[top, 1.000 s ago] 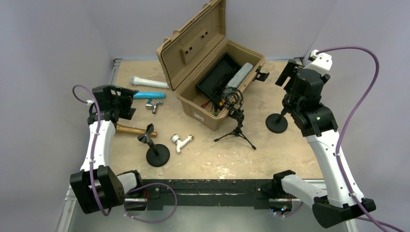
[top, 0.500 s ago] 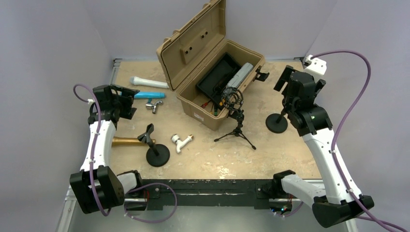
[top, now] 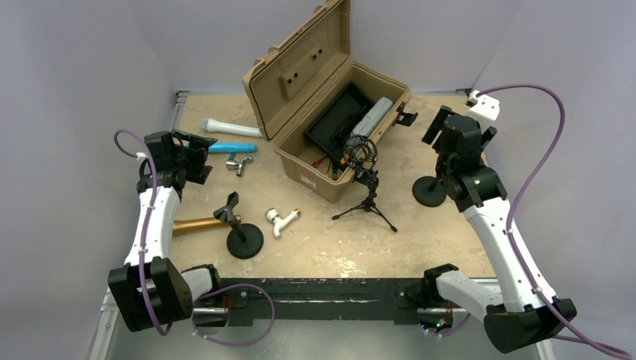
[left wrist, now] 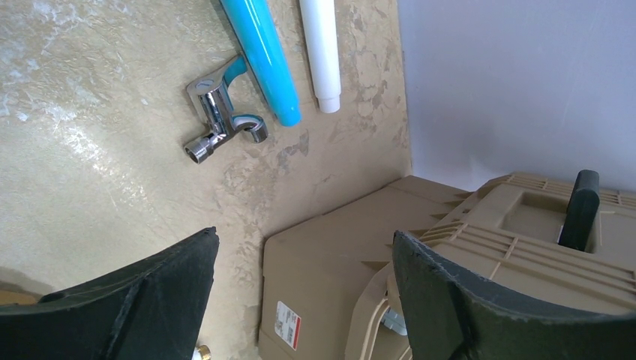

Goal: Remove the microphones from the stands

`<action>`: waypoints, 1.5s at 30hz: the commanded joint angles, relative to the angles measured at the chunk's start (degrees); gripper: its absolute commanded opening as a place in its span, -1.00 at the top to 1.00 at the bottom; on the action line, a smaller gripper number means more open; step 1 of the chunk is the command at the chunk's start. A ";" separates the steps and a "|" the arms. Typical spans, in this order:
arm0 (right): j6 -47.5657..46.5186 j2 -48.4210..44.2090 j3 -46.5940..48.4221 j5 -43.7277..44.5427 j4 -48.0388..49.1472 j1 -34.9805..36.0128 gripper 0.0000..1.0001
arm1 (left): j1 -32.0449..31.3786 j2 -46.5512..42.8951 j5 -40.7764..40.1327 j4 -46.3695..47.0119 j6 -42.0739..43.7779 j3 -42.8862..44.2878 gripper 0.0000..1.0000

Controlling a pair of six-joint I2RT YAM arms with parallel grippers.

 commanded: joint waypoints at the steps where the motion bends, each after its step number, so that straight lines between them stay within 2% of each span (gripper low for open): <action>1: 1.48 0.08 -1.66 -2.17 1.43 -0.90 -0.48 | -0.22 -0.50 0.83 2.25 0.83 1.37 -0.66; 23: 2.17 1.68 -7.51 -5.06 4.06 -3.10 -0.43 | -0.20 -0.14 1.39 2.77 0.52 1.09 -0.65; 26: 1.84 2.91 -6.09 -5.32 5.21 -3.21 -0.44 | -0.21 -0.10 1.61 3.22 0.40 0.92 -0.65; 31: 0.32 7.23 1.55 -6.80 4.68 -3.23 -0.52 | -0.54 -0.12 3.98 5.87 1.81 1.26 -0.65; 35: -2.73 8.22 5.58 -11.88 4.64 -3.21 -0.68 | -2.33 -1.38 9.12 9.57 10.53 5.52 -0.65; 39: -3.75 7.54 5.51 -20.39 5.62 -3.24 -0.78 | -5.71 -2.75 9.43 4.35 22.15 14.18 -0.65; 42: -3.70 7.31 3.55 -25.93 6.41 -3.25 -0.79 | -9.19 -3.99 9.41 2.87 28.04 17.73 -0.65; 45: -3.41 6.46 2.63 -28.77 5.49 -3.21 -0.80 | -16.21 -4.51 8.01 -0.27 34.22 21.95 -0.65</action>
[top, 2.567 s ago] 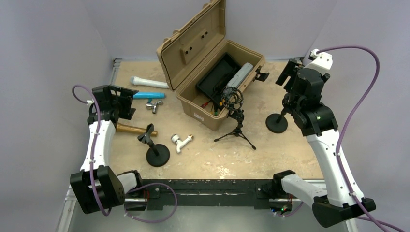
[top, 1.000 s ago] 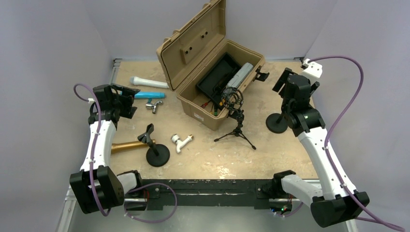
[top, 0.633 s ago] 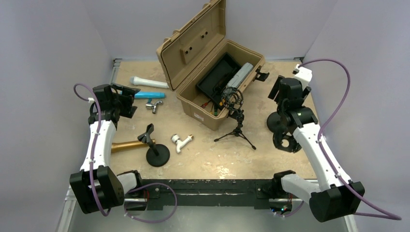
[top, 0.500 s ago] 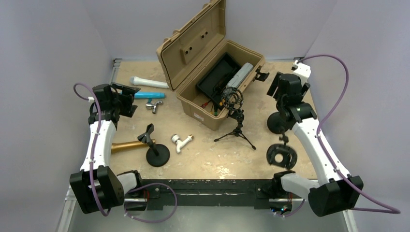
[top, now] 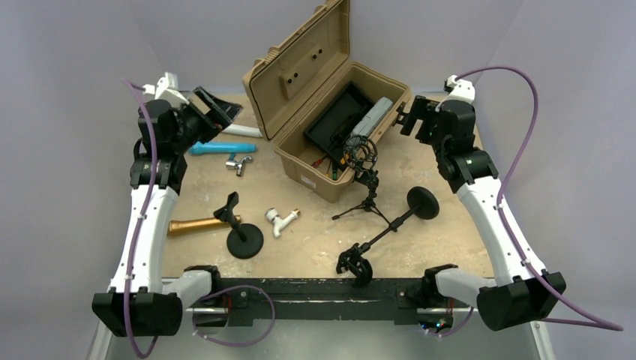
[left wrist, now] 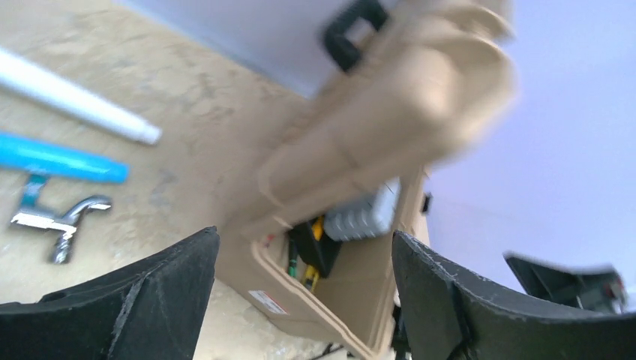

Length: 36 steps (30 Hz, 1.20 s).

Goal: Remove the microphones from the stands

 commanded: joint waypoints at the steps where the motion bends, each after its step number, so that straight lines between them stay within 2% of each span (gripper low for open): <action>1: -0.33 -2.14 -0.92 -7.70 0.12 -0.09 -0.81 | -8.76 -2.33 0.39 -3.78 13.61 7.07 -0.65; 8: 8.93 -10.68 -0.06 -2.63 -11.43 -0.12 -0.82 | -20.41 -4.33 3.08 -2.93 19.26 9.24 -0.66; 15: 21.65 -19.72 -8.64 -9.54 -20.61 -0.15 -0.72 | -27.45 -3.97 6.16 0.65 21.21 6.30 -0.65; 24: 25.50 -18.89 -15.08 -4.95 -31.53 -0.11 -0.66 | -32.44 -4.08 3.09 -1.37 23.37 7.34 -0.65; 31: 24.23 -13.09 -17.99 -9.67 -29.49 -0.06 -0.61 | -34.81 -4.18 2.69 -2.33 24.01 7.83 -0.65; 32: 24.53 -12.37 -19.05 -11.10 -28.67 0.02 -0.57 | -35.09 -4.23 2.80 -2.46 24.20 7.98 -0.65; 34: 24.57 -10.99 -20.49 -14.09 -26.77 0.12 -0.36 | -35.57 -4.34 2.85 -2.97 24.66 8.06 -0.65; 36: 25.09 -9.56 -21.62 -15.48 -25.20 0.23 -0.28 | -35.85 -4.72 2.83 -2.99 24.90 7.87 -0.65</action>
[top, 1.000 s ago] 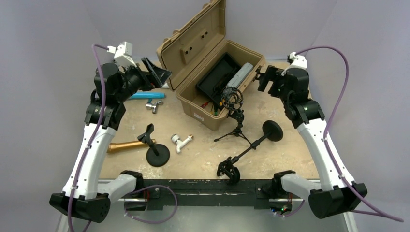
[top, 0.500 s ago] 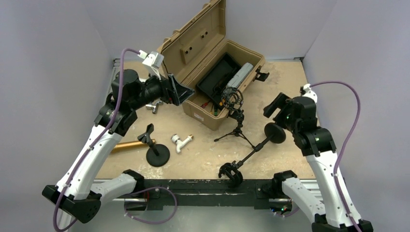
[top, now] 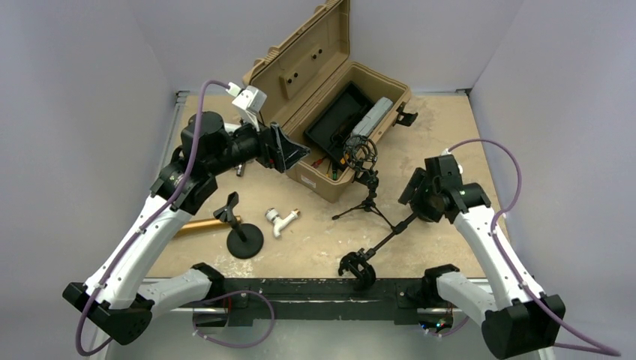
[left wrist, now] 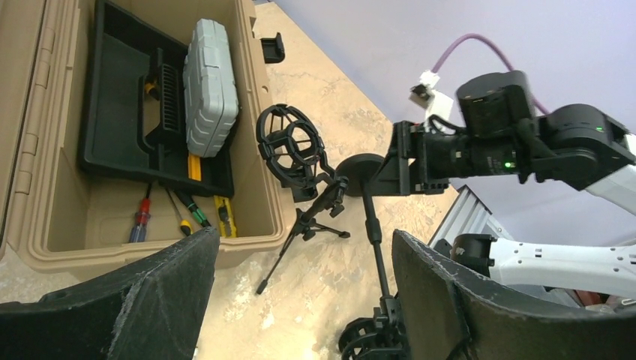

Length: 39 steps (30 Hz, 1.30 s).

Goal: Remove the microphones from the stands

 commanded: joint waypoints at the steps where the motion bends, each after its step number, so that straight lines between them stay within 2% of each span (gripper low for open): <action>1: 1.49 2.83 -2.46 -4.78 4.03 0.20 -0.27 | -0.98 -1.41 -0.26 0.22 2.17 1.20 -0.65; 12: 3.18 9.56 -4.49 -0.96 5.68 0.23 -0.30 | -1.08 -1.78 -0.44 1.18 2.54 -1.17 -0.65; 17: 3.61 14.20 -5.69 -0.71 7.10 0.22 -0.22 | -1.03 -1.76 -0.53 1.16 2.73 -1.53 -0.65; 27: 4.36 20.74 -4.68 1.13 8.02 0.20 0.27 | -0.57 -1.03 -0.91 1.54 2.78 -2.52 -0.65; 31: 4.71 21.44 -3.05 2.34 5.97 0.23 0.74 | -0.05 -0.64 -0.71 1.99 2.41 -2.99 -0.65; 34: 4.83 20.94 -2.60 2.08 5.15 0.18 1.00 | 0.12 -0.11 0.26 2.59 1.98 -3.30 -0.65; 39: 4.83 19.05 -0.32 0.51 4.51 0.23 1.00 | -0.04 0.60 2.91 3.78 2.30 -3.83 -0.65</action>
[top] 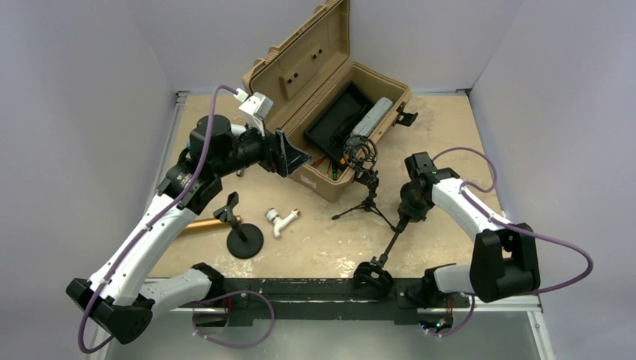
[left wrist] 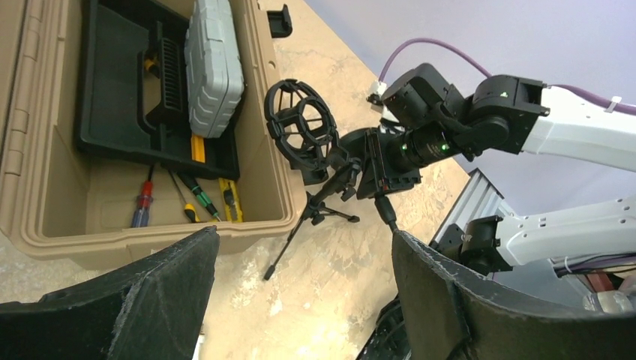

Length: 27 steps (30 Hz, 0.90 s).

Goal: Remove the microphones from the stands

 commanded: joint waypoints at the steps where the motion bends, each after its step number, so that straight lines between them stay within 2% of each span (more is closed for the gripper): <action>1: 1.06 -3.63 4.62 -0.13 -1.21 0.10 1.00 | -0.08 0.79 3.39 3.28 0.86 -0.67 -0.65; 8: 3.40 -6.24 10.77 1.07 -3.89 0.03 1.00 | -5.16 2.29 2.70 2.64 3.51 -0.03 -0.65; 13: 1.18 -6.74 10.66 -6.40 -2.00 0.03 1.00 | -11.21 3.93 -0.13 0.29 6.32 1.89 -0.62; 18: 1.68 -6.61 13.38 -8.17 -1.87 -0.03 1.00 | -17.34 5.35 -1.54 2.44 4.98 0.52 -0.53; 22: 5.40 -8.48 14.31 -11.19 0.08 -0.06 1.00 | -27.32 8.05 -13.23 6.14 6.04 -0.58 -0.54; 24: 5.81 -8.36 14.83 -10.99 -0.44 -0.06 1.00 | -33.04 10.63 -20.13 6.06 7.23 1.30 -0.55; 27: 5.60 -7.58 15.11 -10.69 -1.39 -0.06 1.00 | -38.14 15.50 -27.55 5.81 8.64 4.69 -0.48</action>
